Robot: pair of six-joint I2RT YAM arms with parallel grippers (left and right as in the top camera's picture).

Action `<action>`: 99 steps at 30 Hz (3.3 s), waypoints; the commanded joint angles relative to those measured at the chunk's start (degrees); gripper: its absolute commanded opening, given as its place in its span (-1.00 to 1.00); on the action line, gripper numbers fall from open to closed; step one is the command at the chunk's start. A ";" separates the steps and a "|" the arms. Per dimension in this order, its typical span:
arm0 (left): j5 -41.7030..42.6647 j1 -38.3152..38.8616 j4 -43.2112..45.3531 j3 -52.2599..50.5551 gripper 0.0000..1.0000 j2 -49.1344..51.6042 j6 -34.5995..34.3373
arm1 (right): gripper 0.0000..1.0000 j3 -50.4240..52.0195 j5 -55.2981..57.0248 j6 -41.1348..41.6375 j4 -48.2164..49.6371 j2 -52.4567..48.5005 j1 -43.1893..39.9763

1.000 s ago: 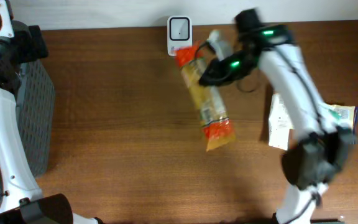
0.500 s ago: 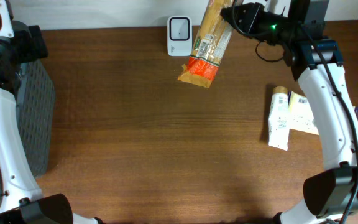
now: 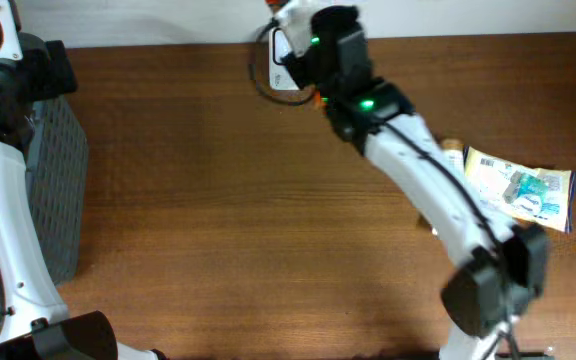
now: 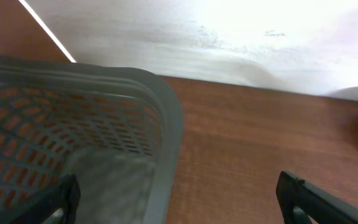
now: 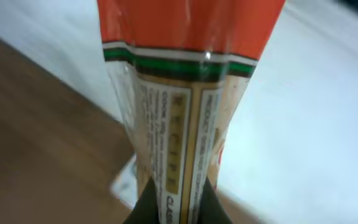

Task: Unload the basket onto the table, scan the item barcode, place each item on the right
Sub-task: 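Hold the sausage pack barcode against the scanner window, then place the sausage pack on the pile at right and release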

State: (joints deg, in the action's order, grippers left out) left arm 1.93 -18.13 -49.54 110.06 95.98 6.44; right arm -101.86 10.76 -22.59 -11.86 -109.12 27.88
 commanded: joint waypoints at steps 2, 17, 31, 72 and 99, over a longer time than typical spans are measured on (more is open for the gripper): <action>0.17 -0.04 0.35 0.66 0.98 -0.85 0.76 | -0.92 -1.53 10.93 -29.59 20.68 -13.14 0.98; 0.17 -0.04 0.33 0.66 0.98 -0.85 0.76 | -0.92 -1.53 -5.57 -53.92 49.81 -28.13 1.25; 0.17 -0.04 0.33 0.66 0.98 -0.85 0.76 | -0.92 -1.53 -4.55 -61.20 57.48 -29.11 1.84; 0.17 -0.15 0.33 0.66 0.99 -0.85 0.76 | 0.97 -13.73 -28.35 21.00 -72.35 31.56 -33.35; 0.17 -0.15 0.33 0.66 0.98 -0.85 0.76 | 0.97 98.53 -14.10 32.54 17.49 108.96 -33.51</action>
State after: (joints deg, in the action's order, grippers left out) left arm 1.89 -18.13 -49.45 110.08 95.98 6.46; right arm -7.29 -4.71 8.82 4.58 -1.93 -5.85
